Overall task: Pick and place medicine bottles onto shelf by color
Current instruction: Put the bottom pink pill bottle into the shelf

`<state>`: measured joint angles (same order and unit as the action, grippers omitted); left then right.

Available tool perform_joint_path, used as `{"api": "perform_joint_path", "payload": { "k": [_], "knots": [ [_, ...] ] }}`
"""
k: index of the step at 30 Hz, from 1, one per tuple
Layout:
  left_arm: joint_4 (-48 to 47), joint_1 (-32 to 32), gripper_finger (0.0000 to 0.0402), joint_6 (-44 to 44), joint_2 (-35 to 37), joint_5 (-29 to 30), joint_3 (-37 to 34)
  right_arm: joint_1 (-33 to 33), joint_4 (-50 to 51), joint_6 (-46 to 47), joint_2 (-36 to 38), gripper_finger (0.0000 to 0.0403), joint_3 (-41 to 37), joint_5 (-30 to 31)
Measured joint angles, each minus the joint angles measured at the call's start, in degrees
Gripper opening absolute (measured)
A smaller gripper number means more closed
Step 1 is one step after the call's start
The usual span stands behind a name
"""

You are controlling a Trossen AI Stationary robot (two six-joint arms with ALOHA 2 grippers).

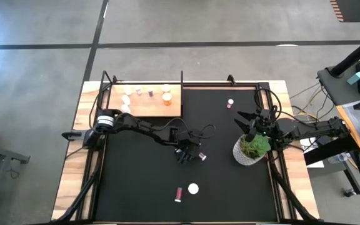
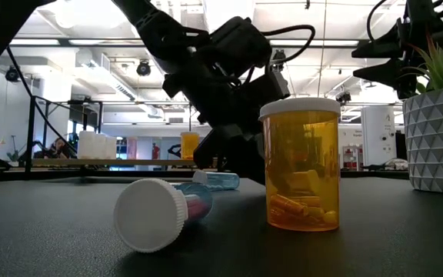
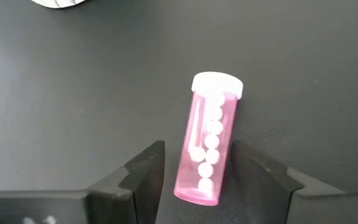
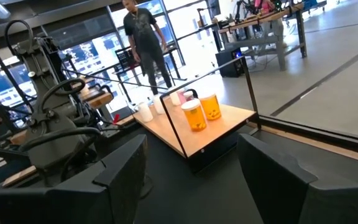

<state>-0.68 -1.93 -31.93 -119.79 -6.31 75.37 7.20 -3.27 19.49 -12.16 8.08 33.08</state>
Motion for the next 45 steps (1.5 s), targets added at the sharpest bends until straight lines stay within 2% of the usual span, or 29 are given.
{"api": "perform_joint_path", "payload": {
  "k": [11, 20, 23, 29, 38, 45],
  "knots": [
    [0.0, -0.2, 0.0165, 0.1, 0.0, 0.4, -0.4, 0.0, 0.0, 0.0, 0.0, 0.024, 0.0, 0.0],
    [-0.4, -0.3, 0.0083, 0.1, 0.0, 0.4, -0.4, 0.0, 0.0, 0.0, 0.0, 0.024, 0.0, 0.0],
    [-0.4, -0.3, 0.007, 0.1, 0.0, 0.4, -0.4, 0.0, 0.0, 0.0, 0.0, 0.024, 0.0, 0.0],
    [-0.4, -0.2, 0.0088, 0.1, 0.5, 1.4, -0.1, 0.0, 0.0, 0.0, 0.0, 0.024, 0.0, 0.0],
    [0.1, -0.2, 0.0094, 0.1, 3.7, 10.3, 3.8, 0.0, 0.0, 0.0, 0.0, 0.024, 0.0, 0.0],
    [0.7, 0.6, 0.0094, 12.3, 5.5, 15.0, 9.6, 0.0, 0.0, 0.0, 0.0, 0.024, 0.0, 0.0]
  ]
}}
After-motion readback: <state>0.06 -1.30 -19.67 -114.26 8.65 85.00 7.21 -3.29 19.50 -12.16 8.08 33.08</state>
